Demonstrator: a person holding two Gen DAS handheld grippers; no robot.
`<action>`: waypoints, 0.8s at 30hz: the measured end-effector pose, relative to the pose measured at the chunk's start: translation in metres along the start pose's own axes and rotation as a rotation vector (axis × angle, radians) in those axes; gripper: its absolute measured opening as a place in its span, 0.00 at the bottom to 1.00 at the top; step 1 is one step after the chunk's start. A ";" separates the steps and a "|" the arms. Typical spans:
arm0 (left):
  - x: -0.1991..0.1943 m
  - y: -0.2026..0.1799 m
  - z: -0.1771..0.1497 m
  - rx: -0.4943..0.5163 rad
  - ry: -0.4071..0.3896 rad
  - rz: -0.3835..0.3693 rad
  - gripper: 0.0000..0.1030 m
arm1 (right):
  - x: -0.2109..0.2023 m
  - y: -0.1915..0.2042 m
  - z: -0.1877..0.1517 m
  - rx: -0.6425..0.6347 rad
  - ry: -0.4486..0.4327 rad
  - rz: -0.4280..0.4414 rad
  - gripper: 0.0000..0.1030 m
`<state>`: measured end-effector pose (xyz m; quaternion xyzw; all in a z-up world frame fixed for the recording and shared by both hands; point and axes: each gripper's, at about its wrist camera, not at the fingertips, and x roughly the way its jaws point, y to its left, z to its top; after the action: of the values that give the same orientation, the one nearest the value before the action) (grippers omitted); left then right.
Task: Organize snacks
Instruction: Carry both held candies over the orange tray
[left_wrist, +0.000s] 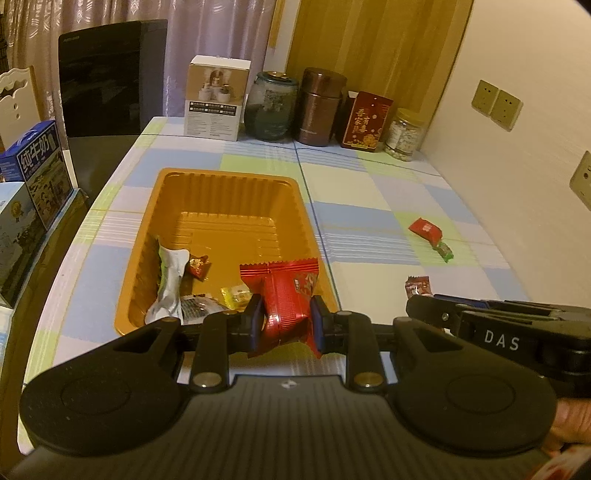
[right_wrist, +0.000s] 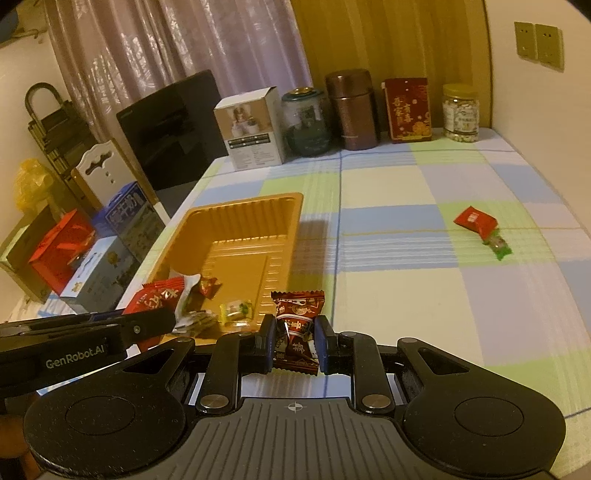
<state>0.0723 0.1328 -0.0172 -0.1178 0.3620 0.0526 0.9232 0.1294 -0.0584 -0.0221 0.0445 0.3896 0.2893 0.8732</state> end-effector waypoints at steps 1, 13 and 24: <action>0.002 0.001 0.001 0.000 0.001 0.002 0.23 | 0.003 0.001 0.001 -0.001 0.002 0.003 0.22; 0.017 0.027 0.018 -0.010 -0.002 0.030 0.23 | 0.032 0.016 0.017 -0.027 0.009 0.036 0.22; 0.043 0.050 0.034 0.001 0.013 0.062 0.23 | 0.068 0.028 0.033 -0.036 0.026 0.081 0.22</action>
<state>0.1167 0.1905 -0.0316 -0.1062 0.3716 0.0801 0.9188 0.1758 0.0060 -0.0352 0.0409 0.3935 0.3317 0.8564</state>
